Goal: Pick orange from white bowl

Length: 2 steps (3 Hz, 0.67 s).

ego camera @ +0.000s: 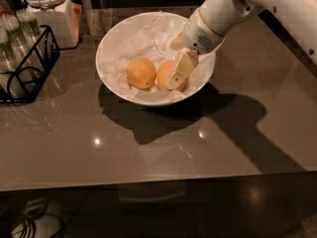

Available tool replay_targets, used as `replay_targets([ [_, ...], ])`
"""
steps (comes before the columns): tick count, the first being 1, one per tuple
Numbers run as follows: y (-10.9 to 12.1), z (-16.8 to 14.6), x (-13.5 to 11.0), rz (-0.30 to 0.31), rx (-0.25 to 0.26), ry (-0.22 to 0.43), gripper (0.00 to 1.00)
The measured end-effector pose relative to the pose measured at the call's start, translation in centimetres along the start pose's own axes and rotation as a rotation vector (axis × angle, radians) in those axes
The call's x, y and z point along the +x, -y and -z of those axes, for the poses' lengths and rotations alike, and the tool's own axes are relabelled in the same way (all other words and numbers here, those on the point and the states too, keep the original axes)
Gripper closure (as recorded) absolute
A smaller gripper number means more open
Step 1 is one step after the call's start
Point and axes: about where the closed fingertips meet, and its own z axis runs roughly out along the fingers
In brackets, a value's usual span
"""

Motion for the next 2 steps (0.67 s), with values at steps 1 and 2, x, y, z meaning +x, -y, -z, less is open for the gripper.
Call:
replay_targets([
  [1,0.0,-0.02,0.0,0.0,0.0,0.0,0.27],
  [2,-0.29,-0.9,0.06,-0.008,-0.025,0.006,0.09],
])
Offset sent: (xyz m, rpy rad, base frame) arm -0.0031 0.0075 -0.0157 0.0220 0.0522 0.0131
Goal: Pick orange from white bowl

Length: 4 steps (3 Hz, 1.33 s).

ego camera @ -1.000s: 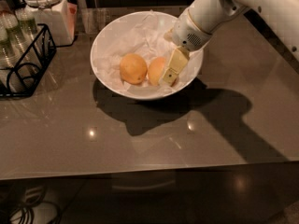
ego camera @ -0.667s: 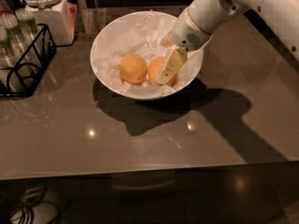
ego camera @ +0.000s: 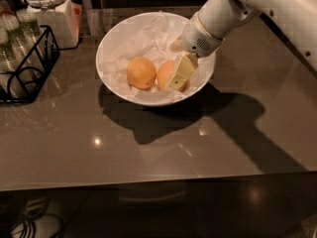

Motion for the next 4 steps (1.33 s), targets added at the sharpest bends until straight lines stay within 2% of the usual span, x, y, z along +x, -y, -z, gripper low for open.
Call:
replay_targets([
  [1,-0.3,-0.9,0.0,-0.002,-0.037,0.004,0.03],
  [2,-0.6,-2.0,0.1,-0.011,-0.072,0.008,0.06],
  [4,-0.6,-3.4,1.1,-0.044,-0.099,-0.009,0.07],
])
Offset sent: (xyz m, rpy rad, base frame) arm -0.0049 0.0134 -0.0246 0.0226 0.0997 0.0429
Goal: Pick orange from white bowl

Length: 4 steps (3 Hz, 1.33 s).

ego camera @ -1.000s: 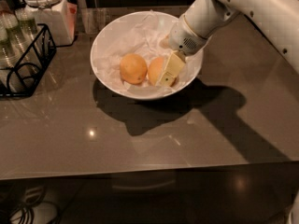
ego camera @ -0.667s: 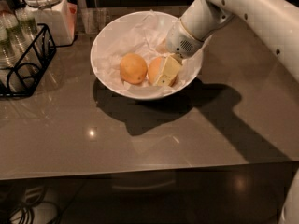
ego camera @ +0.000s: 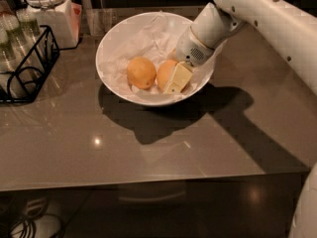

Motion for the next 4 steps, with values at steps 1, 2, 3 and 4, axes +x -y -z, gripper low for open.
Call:
replay_targets([
  [1,0.14,-0.61,0.67,-0.02,0.0,-0.022,0.06],
  [2,0.17,-0.69,0.96,-0.032,0.007,-0.031,0.23],
  [3,0.18,-0.6,1.23,-0.039,0.031,-0.034,0.47],
  [4,0.22,-0.12,1.27,-0.038,0.057,-0.027,0.7],
])
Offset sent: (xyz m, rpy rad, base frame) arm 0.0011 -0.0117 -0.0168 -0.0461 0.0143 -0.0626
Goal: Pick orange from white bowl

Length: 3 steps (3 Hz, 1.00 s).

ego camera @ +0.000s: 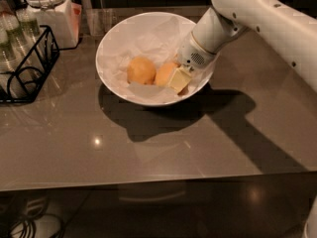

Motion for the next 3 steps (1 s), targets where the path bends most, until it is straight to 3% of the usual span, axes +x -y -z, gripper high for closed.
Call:
replay_targets([
  [1,0.1,1.3,-0.5,0.017,0.033,0.021,0.93],
  [2,0.6,2.5,-2.0,0.066,0.059,0.065,1.0],
  [3,0.9,3.7,-3.6,0.115,0.043,0.153,1.0],
])
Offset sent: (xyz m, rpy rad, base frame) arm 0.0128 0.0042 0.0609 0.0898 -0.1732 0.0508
